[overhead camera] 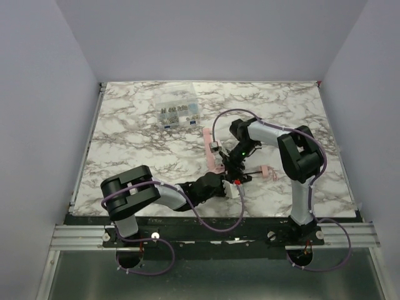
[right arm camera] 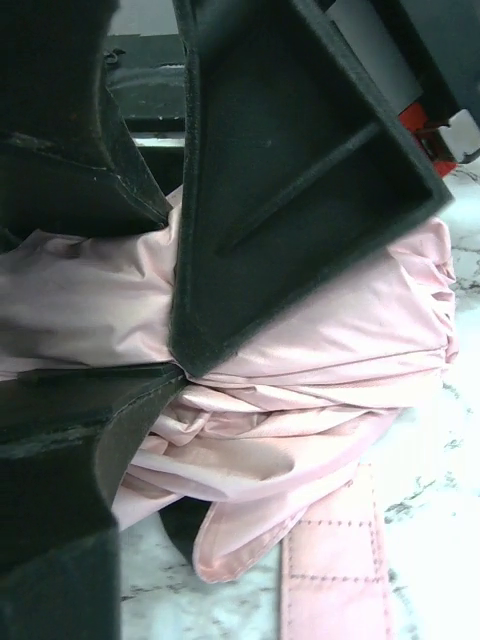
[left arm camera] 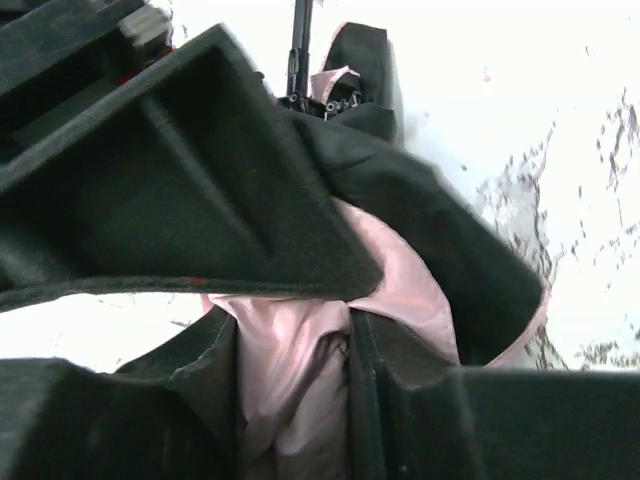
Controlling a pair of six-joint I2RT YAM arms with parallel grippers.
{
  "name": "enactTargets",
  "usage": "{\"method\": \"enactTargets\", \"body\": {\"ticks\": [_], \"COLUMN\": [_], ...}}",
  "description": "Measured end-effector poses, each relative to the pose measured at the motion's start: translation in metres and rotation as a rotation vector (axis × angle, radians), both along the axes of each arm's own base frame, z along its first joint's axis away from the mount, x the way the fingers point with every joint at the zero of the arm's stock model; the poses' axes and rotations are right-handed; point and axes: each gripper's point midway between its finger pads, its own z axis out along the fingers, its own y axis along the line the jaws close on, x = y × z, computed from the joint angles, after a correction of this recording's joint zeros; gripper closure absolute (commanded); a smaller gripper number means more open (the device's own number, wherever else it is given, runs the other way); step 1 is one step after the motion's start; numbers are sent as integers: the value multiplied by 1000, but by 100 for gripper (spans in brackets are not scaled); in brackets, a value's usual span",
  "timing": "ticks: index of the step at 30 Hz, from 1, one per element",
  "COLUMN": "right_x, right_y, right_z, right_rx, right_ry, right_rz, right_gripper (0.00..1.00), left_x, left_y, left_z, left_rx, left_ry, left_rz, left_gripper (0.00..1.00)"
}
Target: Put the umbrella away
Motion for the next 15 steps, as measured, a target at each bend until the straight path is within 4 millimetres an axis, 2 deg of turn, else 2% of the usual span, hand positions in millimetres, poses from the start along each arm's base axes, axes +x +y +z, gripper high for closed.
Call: {"method": "enactTargets", "body": {"ticks": [2, 7, 12, 15], "right_x": [5, 26, 73, 89], "right_y": [-3, -18, -51, -59], "right_z": [3, 17, 38, 54], "right_rx": [18, 78, 134, 175], "right_ry": [-12, -27, -150, -261], "right_rz": [-21, -121, -244, -256], "right_gripper": [32, 16, 11, 5], "left_x": [2, 15, 21, 25], "left_y": [-3, -8, -12, -14], "left_z": [0, -1, -2, -1], "left_rx": [-21, -133, -191, -208], "left_ry": [34, 186, 285, 333], "left_rz": [-5, 5, -6, -21], "left_gripper": [97, 98, 99, 99]}}
